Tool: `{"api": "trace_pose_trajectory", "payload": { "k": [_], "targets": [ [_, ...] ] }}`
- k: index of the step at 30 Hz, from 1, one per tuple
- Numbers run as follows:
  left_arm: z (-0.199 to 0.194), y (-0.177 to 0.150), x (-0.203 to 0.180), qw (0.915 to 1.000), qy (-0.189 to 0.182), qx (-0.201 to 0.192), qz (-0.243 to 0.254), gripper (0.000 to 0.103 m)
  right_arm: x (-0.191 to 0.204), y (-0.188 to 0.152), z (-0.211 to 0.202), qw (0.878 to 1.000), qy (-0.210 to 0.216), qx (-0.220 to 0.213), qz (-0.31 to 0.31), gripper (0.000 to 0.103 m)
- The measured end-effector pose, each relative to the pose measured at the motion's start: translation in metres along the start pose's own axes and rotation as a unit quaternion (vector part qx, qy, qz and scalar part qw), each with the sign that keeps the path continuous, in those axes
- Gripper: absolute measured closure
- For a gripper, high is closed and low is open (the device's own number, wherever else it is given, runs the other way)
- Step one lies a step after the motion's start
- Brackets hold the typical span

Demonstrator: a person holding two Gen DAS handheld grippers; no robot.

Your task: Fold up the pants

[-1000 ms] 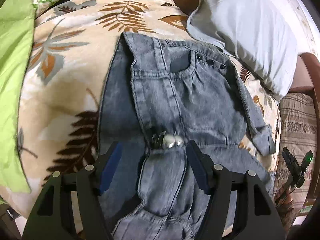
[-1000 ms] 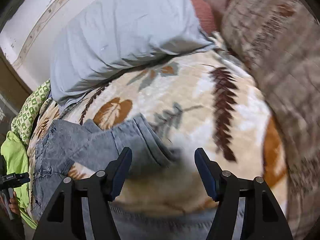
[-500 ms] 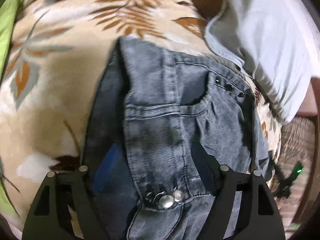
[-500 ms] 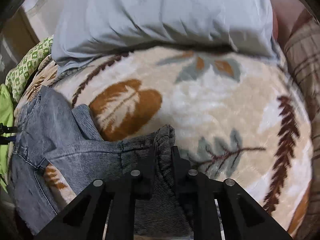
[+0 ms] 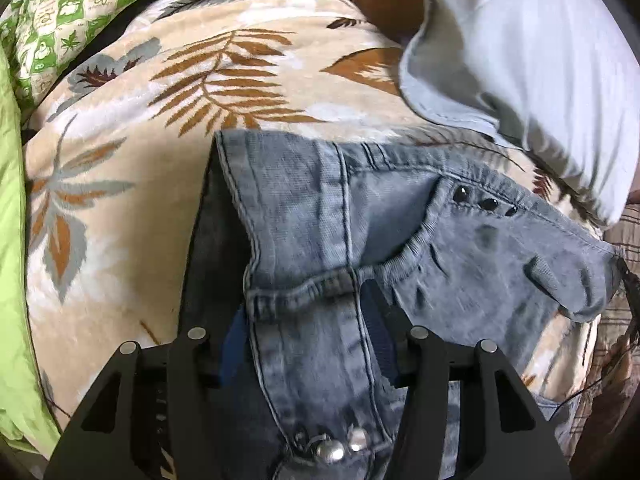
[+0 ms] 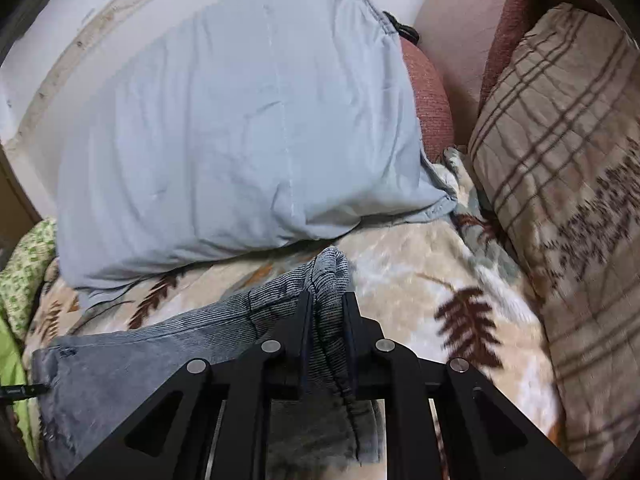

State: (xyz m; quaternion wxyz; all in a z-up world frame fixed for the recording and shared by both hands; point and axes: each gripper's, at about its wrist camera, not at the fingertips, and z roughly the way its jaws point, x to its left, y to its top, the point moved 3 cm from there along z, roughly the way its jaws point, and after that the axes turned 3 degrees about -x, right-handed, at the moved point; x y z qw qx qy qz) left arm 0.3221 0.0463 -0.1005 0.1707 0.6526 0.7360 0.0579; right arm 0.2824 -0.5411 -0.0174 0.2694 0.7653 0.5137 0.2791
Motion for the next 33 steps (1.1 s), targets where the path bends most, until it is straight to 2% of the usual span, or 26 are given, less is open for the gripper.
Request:
{"api": "trace_pose_trajectory", "payload": {
  "k": [4,7,9,11,13,15,21,23,25,27,29,30,31,32,33],
  "targets": [
    [0.013,0.006,-0.001,0.9998,0.014,0.012,0.006,0.050,0.000,0.006,0.041,0.999,-0.022,0.029,0.015,0.085],
    [0.016,0.006,0.000,0.9998,0.013,0.016,0.004,0.050,-0.010,0.002,0.062,0.996,-0.055,0.057,0.026,0.079],
    [0.010,0.006,0.003,0.9998,-0.003,0.018,0.001,0.050,-0.020,0.003,0.049,0.998,-0.028,0.042,0.042,0.079],
    [0.003,0.006,0.009,0.9994,-0.027,0.020,-0.008,0.049,-0.032,-0.001,0.028,0.998,0.002,0.039,0.059,0.073],
    [-0.008,0.002,0.018,0.9984,-0.050,0.017,-0.022,0.039,-0.039,-0.015,0.011,0.997,0.012,0.052,0.062,0.055],
    [-0.017,-0.006,0.025,0.9974,-0.063,0.010,-0.034,0.034,-0.045,-0.038,0.000,0.995,0.027,0.071,0.069,0.044],
    [-0.029,-0.038,0.045,0.9937,-0.083,0.026,-0.071,0.033,-0.055,-0.089,0.002,0.984,0.046,0.096,0.143,0.043],
    [-0.030,-0.042,0.050,0.9897,-0.102,0.020,-0.098,0.033,-0.050,-0.094,0.006,0.982,0.048,0.087,0.158,0.038],
    [-0.026,-0.044,0.056,0.9855,-0.108,0.021,-0.130,0.025,-0.044,-0.095,0.008,0.982,0.054,0.072,0.169,0.034],
    [-0.015,-0.048,0.049,0.9838,-0.108,0.032,-0.139,0.021,-0.035,-0.095,0.009,0.980,0.067,0.064,0.178,0.034],
    [-0.008,-0.051,0.041,0.9856,-0.101,0.037,-0.130,0.020,-0.028,-0.094,0.009,0.982,0.064,0.063,0.168,0.041],
    [-0.009,-0.053,0.036,0.9867,-0.097,0.029,-0.127,0.018,-0.023,-0.094,0.011,0.983,0.066,0.068,0.158,0.064],
    [-0.010,-0.053,0.029,0.9851,-0.114,0.029,-0.126,0.018,-0.020,-0.094,0.014,0.983,0.066,0.074,0.153,0.082],
    [-0.010,-0.054,0.022,0.9804,-0.146,0.038,-0.128,0.020,-0.020,-0.094,0.014,0.982,0.070,0.077,0.157,0.082],
    [-0.012,-0.054,0.014,0.9769,-0.165,0.045,-0.128,0.031,-0.020,-0.092,0.012,0.982,0.073,0.073,0.159,0.082]
  ]
}}
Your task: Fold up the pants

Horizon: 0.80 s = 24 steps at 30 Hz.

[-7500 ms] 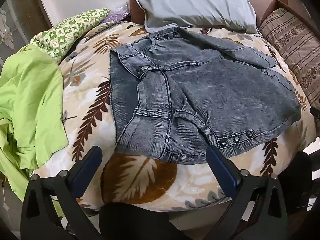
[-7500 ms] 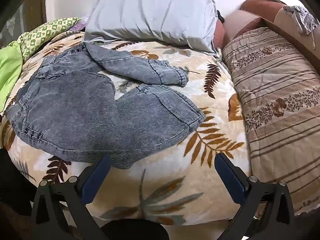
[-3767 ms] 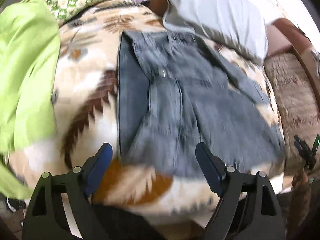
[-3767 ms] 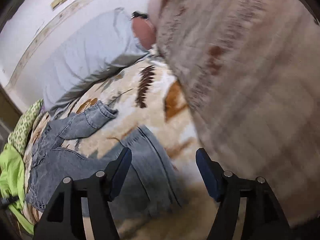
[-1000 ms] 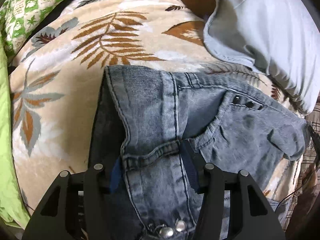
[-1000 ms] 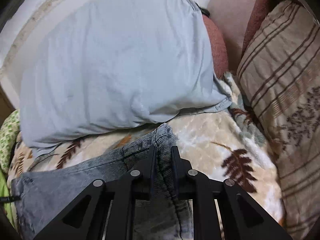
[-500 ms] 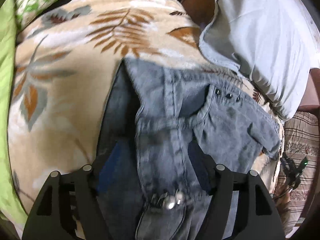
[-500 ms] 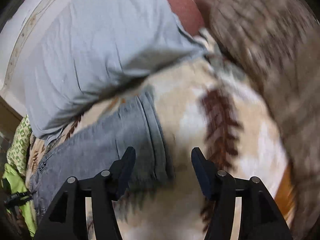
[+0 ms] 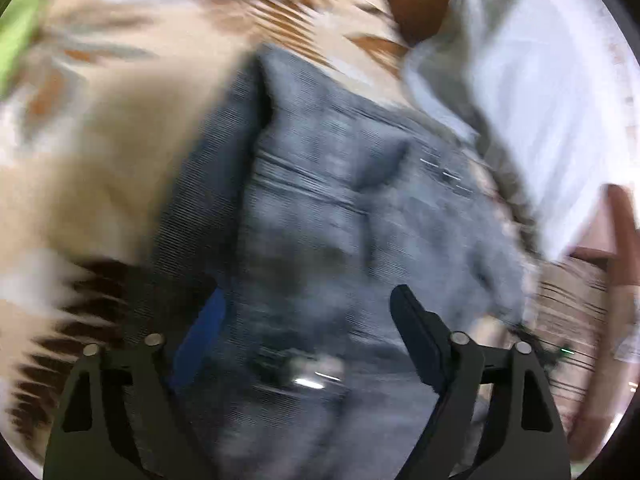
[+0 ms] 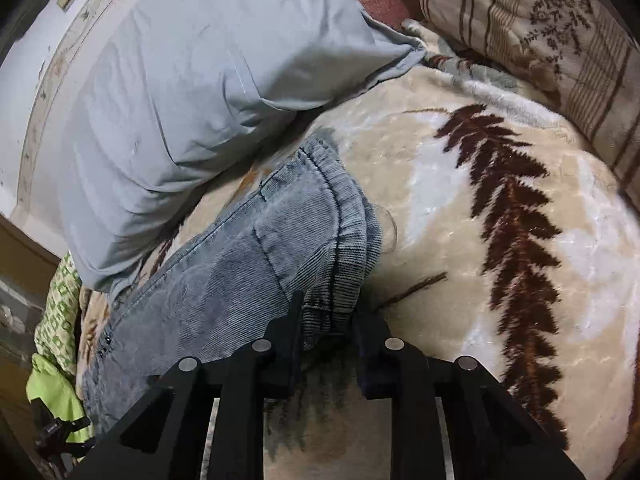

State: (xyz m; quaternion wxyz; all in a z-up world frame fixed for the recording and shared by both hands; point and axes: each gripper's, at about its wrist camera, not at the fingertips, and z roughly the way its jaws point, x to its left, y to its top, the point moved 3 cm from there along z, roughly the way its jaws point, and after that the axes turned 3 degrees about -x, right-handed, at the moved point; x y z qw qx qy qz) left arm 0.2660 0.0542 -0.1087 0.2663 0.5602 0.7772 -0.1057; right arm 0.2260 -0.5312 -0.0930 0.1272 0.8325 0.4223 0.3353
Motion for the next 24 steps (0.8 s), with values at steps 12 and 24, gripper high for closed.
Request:
{"api": "trace_pose_trajectory", "payload": {
  "k": [12,24],
  "targets": [
    [0.008,0.005,-0.013,0.9961,0.079,0.007,0.039,0.072,-0.024,0.037,-0.068,0.997,0.000,-0.073,-0.002,0.082],
    [-0.038,-0.027,-0.014,0.9863,0.123,-0.074,0.081,0.021,-0.033,0.001,-0.108,0.986,-0.141,-0.060,-0.064,0.011]
  ]
}}
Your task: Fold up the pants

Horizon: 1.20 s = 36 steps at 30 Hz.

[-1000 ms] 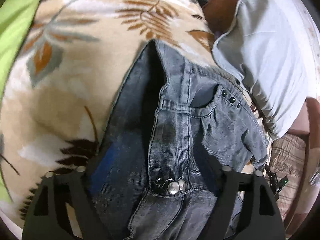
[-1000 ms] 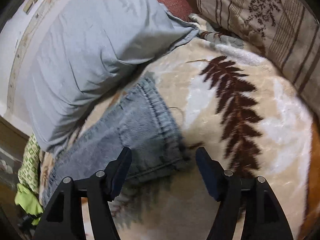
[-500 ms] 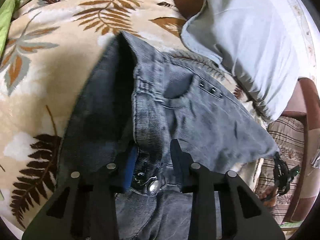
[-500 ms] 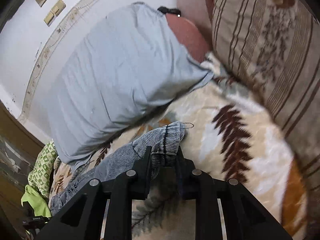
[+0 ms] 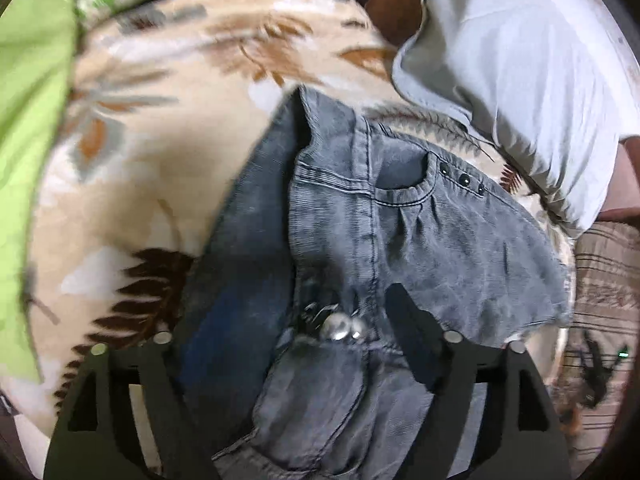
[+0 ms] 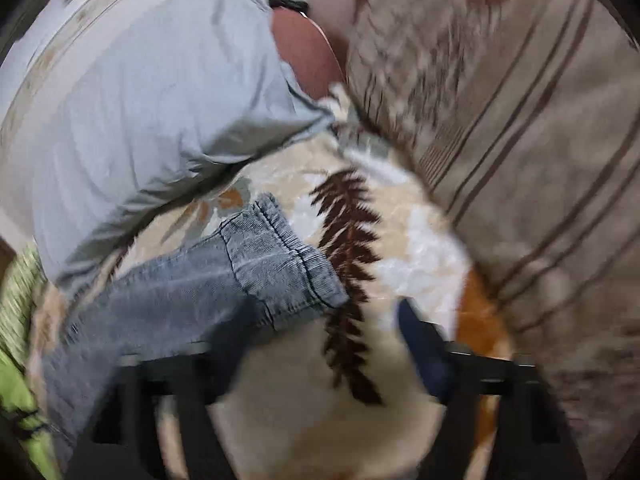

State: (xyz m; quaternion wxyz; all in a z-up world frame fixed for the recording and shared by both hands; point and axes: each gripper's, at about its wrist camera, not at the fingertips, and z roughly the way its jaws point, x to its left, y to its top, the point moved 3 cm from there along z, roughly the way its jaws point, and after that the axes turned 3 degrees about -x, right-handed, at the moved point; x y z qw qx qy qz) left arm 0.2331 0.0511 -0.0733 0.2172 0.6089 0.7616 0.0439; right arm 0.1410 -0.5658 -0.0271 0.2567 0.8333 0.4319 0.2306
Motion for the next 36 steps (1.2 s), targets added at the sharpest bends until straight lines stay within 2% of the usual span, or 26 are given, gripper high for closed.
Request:
{"api": "trace_pose_trajectory", "payload": {
  "k": [1,2,5,8,10,12,13,16,19,23,27,30,33,36],
  "targets": [
    [-0.004,-0.007,-0.001,0.9999,0.008,-0.007,0.003,0.021,0.001,0.001,-0.011,1.000,-0.010,-0.009,-0.012,0.002],
    [-0.006,-0.012,-0.003,0.9999,0.012,-0.008,0.004,0.021,0.002,0.001,-0.024,0.999,-0.020,-0.016,-0.022,0.000],
    [-0.011,-0.024,-0.006,0.9996,0.027,-0.005,0.006,0.021,-0.002,0.001,-0.042,0.999,-0.041,-0.005,-0.025,0.000],
    [-0.025,-0.035,-0.016,0.9983,0.045,-0.029,0.023,0.021,-0.004,-0.004,-0.054,0.998,-0.048,0.004,-0.034,0.000],
    [-0.042,-0.049,-0.029,0.9971,0.036,-0.047,0.048,0.021,-0.005,-0.010,-0.065,0.998,-0.052,0.004,-0.043,0.000],
    [-0.050,-0.055,-0.049,0.9952,0.035,-0.048,0.078,0.021,-0.003,-0.013,-0.072,0.998,-0.043,0.007,-0.053,0.000],
    [-0.052,-0.056,-0.060,0.9941,0.034,-0.045,0.093,0.021,-0.002,-0.013,-0.070,0.997,-0.038,0.021,-0.060,0.000],
    [-0.070,-0.057,-0.076,0.9913,0.025,-0.066,0.111,0.021,0.001,-0.012,-0.069,0.995,-0.057,0.033,-0.069,0.000],
    [-0.078,-0.057,-0.071,0.9891,0.031,-0.077,0.122,0.020,0.008,-0.021,-0.081,0.997,-0.026,0.021,-0.064,0.000],
    [-0.062,-0.044,-0.037,0.9937,0.040,-0.047,0.093,0.020,0.015,-0.038,-0.076,0.997,0.020,0.024,-0.064,0.000],
    [-0.035,-0.011,0.006,0.9981,0.053,-0.007,0.032,0.020,0.018,-0.037,-0.053,0.997,0.023,0.040,-0.062,0.000],
    [-0.017,0.017,0.022,0.9986,0.048,0.022,-0.009,0.020,0.020,-0.023,-0.032,0.997,0.030,0.040,-0.052,0.000],
    [0.004,0.049,0.024,0.9975,0.016,0.052,-0.047,0.020,0.026,0.001,-0.011,0.998,0.039,0.036,-0.045,0.000],
    [0.025,0.068,0.014,0.9959,-0.001,0.076,-0.049,0.020,0.037,0.028,0.016,0.997,0.051,0.038,-0.046,0.000]
  ]
}}
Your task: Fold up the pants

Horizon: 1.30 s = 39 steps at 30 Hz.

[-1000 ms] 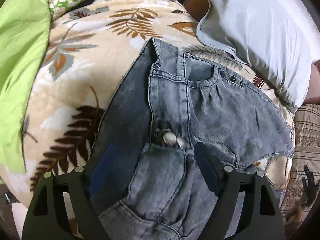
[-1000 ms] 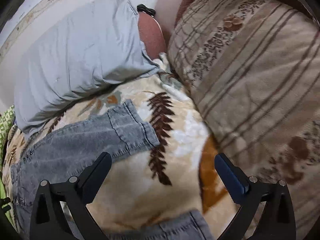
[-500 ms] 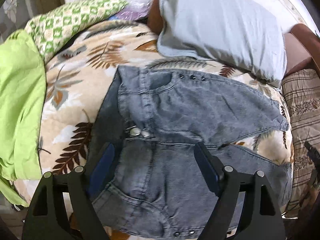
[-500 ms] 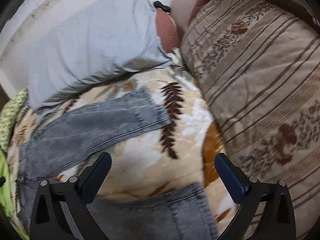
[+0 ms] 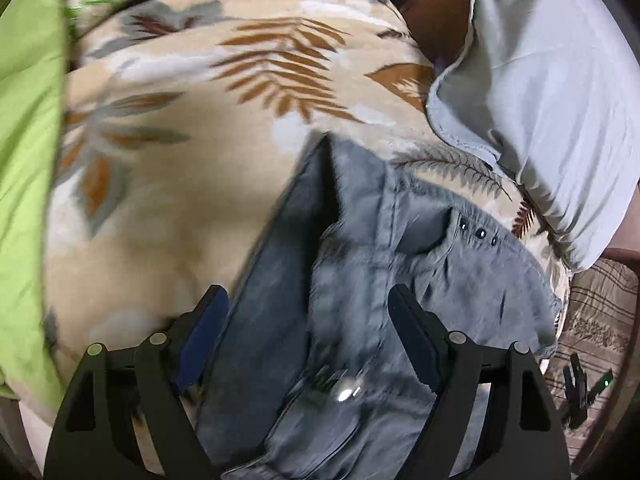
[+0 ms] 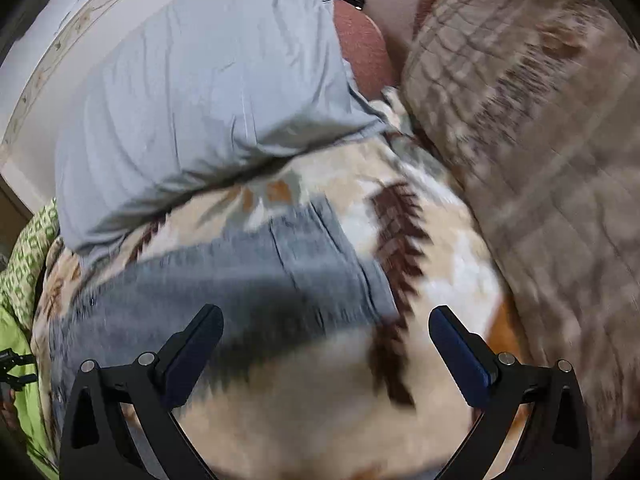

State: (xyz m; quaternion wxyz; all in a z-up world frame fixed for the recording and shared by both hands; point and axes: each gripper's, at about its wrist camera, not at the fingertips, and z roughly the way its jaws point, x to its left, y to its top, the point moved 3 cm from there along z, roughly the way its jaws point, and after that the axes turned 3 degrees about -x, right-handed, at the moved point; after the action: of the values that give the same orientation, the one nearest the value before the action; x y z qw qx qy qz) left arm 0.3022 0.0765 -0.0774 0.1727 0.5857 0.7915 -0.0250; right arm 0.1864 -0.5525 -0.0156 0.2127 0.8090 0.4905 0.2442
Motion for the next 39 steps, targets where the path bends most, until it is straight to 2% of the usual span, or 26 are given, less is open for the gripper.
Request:
{"api": "trace_pose_trajectory", "payload": {
  "k": [4,7,9,12,17,18,20,21,22,23,24,25,26,27,28,29,30,33,39],
  "targets": [
    [0.021,0.022,-0.013,0.9998,-0.010,0.017,-0.001,0.021,0.010,0.029,0.046,1.000,-0.012,0.019,-0.015,0.000],
    [0.026,0.045,-0.011,1.0000,-0.001,0.004,-0.009,0.020,0.017,0.042,0.085,0.999,-0.023,0.034,-0.027,0.000],
    [0.030,0.058,-0.006,0.9997,0.006,0.005,-0.022,0.020,0.020,0.046,0.102,0.998,-0.035,0.041,-0.041,0.000],
    [0.045,0.070,-0.003,0.9990,0.001,0.027,-0.034,0.020,0.024,0.045,0.125,0.997,-0.026,0.053,-0.053,0.000],
    [0.071,0.072,-0.022,0.9987,-0.005,0.050,-0.010,0.020,0.033,0.038,0.143,0.995,-0.015,0.066,-0.080,0.000],
    [0.074,0.072,-0.026,0.9989,0.000,0.047,-0.004,0.017,0.034,0.037,0.144,0.994,-0.014,0.063,-0.085,0.000],
    [0.075,0.071,-0.034,0.9991,0.003,0.039,0.012,0.015,0.035,0.036,0.143,0.994,-0.014,0.056,-0.088,0.007],
    [0.074,0.069,-0.039,0.9991,-0.009,0.038,0.018,0.015,0.034,0.035,0.141,0.995,-0.010,0.051,-0.087,0.020],
    [0.074,0.067,-0.043,0.9985,-0.024,0.042,0.026,0.017,0.036,0.035,0.140,0.995,-0.009,0.046,-0.087,0.038],
    [0.073,0.064,-0.047,0.9980,-0.030,0.044,0.035,0.019,0.033,0.036,0.137,0.995,-0.014,0.042,-0.086,0.046],
    [0.072,0.061,-0.051,0.9975,-0.029,0.043,0.048,0.024,0.031,0.037,0.135,0.996,-0.012,0.042,-0.082,0.059],
    [0.071,0.058,-0.056,0.9967,-0.014,0.037,0.071,0.037,0.028,0.037,0.132,0.996,-0.006,0.043,-0.078,0.077],
    [0.071,0.056,-0.059,0.9961,-0.001,0.033,0.082,0.046,0.026,0.037,0.131,0.996,-0.002,0.046,-0.076,0.083],
    [0.072,0.053,-0.061,0.9948,0.017,0.032,0.095,0.071,0.026,0.036,0.129,0.996,0.002,0.047,-0.077,0.086],
    [0.072,0.050,-0.062,0.9941,0.027,0.031,0.100,0.083,0.027,0.035,0.127,0.996,0.001,0.045,-0.081,0.089],
    [0.070,0.048,-0.063,0.9937,0.037,0.023,0.103,0.083,0.030,0.034,0.124,0.995,-0.002,0.043,-0.090,0.089],
    [0.065,0.047,-0.064,0.9926,0.054,0.008,0.108,0.089,0.033,0.033,0.121,0.995,-0.008,0.037,-0.097,0.090],
    [0.049,0.038,-0.075,0.9862,0.087,-0.034,0.137,0.089,0.034,0.033,0.108,0.996,-0.007,0.015,-0.090,0.090],
    [0.015,0.015,-0.103,0.9707,0.121,-0.100,0.182,0.089,0.032,0.050,0.076,0.997,0.003,-0.020,-0.079,0.090]
  ]
}}
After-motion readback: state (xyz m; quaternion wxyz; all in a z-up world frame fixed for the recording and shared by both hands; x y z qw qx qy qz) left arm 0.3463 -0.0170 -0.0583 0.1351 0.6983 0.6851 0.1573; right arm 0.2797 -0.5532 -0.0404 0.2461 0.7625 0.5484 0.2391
